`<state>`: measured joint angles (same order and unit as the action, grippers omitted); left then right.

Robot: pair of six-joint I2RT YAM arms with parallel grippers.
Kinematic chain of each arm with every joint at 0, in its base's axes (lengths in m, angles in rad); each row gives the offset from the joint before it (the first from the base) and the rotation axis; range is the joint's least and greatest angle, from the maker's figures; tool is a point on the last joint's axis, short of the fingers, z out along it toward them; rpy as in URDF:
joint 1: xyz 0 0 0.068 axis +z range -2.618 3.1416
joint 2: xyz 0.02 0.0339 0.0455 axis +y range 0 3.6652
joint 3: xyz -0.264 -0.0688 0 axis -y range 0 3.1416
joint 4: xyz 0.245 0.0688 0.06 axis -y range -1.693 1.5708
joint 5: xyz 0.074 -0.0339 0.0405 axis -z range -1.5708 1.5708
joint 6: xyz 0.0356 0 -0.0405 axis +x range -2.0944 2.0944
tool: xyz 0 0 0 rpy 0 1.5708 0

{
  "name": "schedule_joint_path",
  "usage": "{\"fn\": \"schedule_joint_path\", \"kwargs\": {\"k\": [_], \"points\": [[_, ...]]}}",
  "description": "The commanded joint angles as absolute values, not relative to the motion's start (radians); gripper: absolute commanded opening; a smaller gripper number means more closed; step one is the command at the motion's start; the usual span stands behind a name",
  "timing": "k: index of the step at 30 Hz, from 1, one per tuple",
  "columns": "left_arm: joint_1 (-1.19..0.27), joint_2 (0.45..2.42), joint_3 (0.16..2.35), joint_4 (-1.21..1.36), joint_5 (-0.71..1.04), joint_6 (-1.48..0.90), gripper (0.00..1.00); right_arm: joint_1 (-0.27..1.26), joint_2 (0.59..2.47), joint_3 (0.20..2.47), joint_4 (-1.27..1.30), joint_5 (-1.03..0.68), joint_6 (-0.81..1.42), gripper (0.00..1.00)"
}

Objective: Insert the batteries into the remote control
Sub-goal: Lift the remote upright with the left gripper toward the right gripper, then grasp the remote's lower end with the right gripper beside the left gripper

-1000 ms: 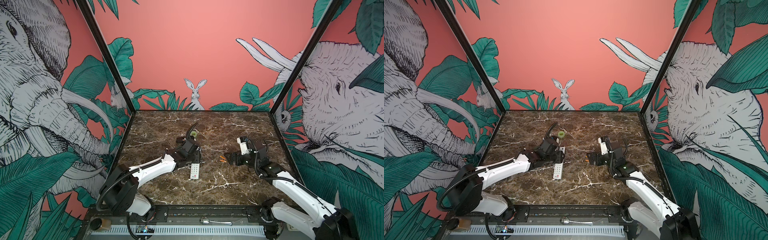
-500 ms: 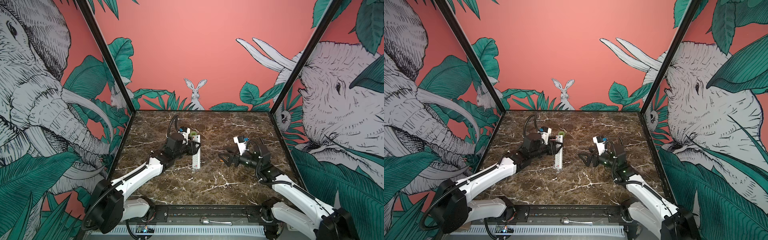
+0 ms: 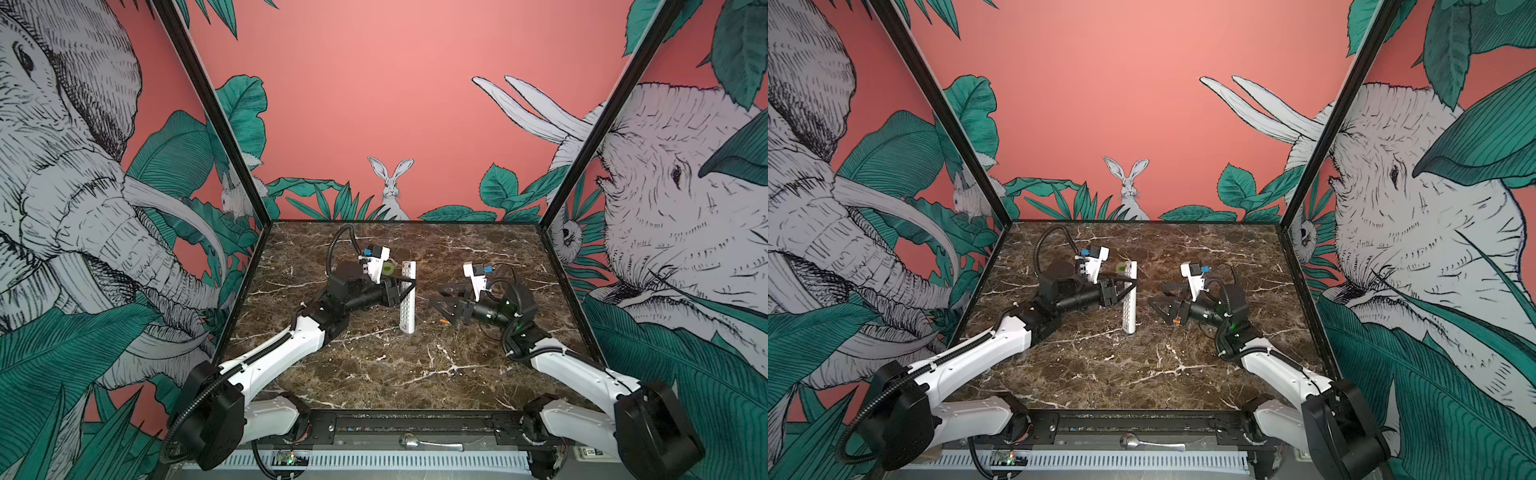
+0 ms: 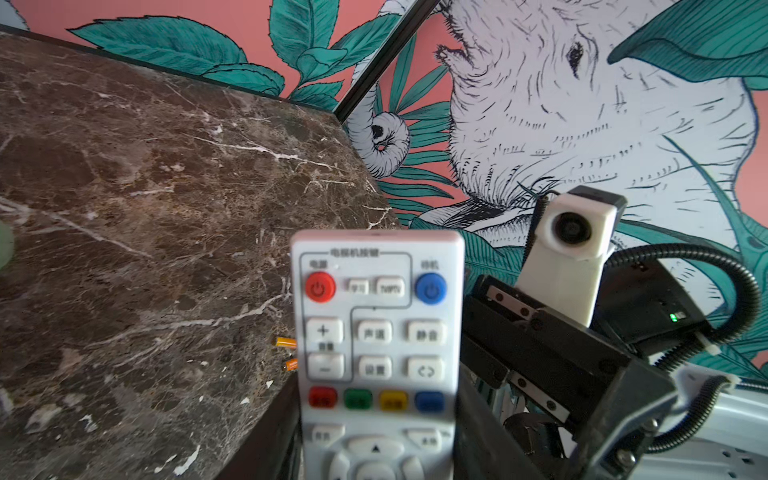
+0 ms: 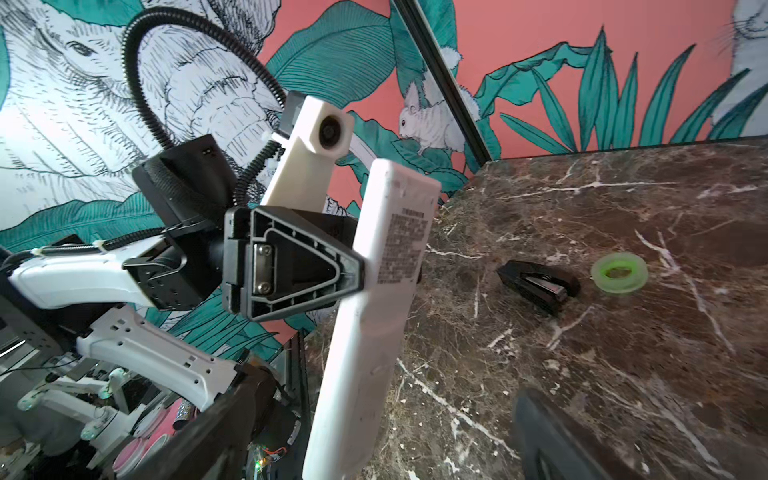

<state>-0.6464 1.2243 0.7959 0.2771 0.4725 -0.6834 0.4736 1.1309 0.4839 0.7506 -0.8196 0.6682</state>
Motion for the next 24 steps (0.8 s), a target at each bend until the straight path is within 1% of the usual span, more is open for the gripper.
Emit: {"fn": "schedule_joint_path", "kwargs": {"k": [1,4,8,15,24], "points": [[-0.646,1.187,0.831,0.361,0.547,-0.701,0.17,0.512,1.102,0.518,0.752,-0.856,0.615,0.99],[-0.646,1.189,0.832,0.398,0.569,-0.717,0.16,0.544,1.106,0.546,0.686,-0.854,0.575,0.99],[-0.646,1.191,0.827,0.453,0.593,-0.746,0.16,0.565,1.126,0.557,0.676,-0.858,0.572,0.99],[-0.646,1.186,0.82,0.515,0.644,-0.773,0.17,0.594,1.151,0.563,0.734,-0.874,0.608,0.99],[-0.646,1.18,0.813,0.578,0.679,-0.807,0.18,0.614,1.182,0.561,0.833,-0.889,0.657,0.95]]}}
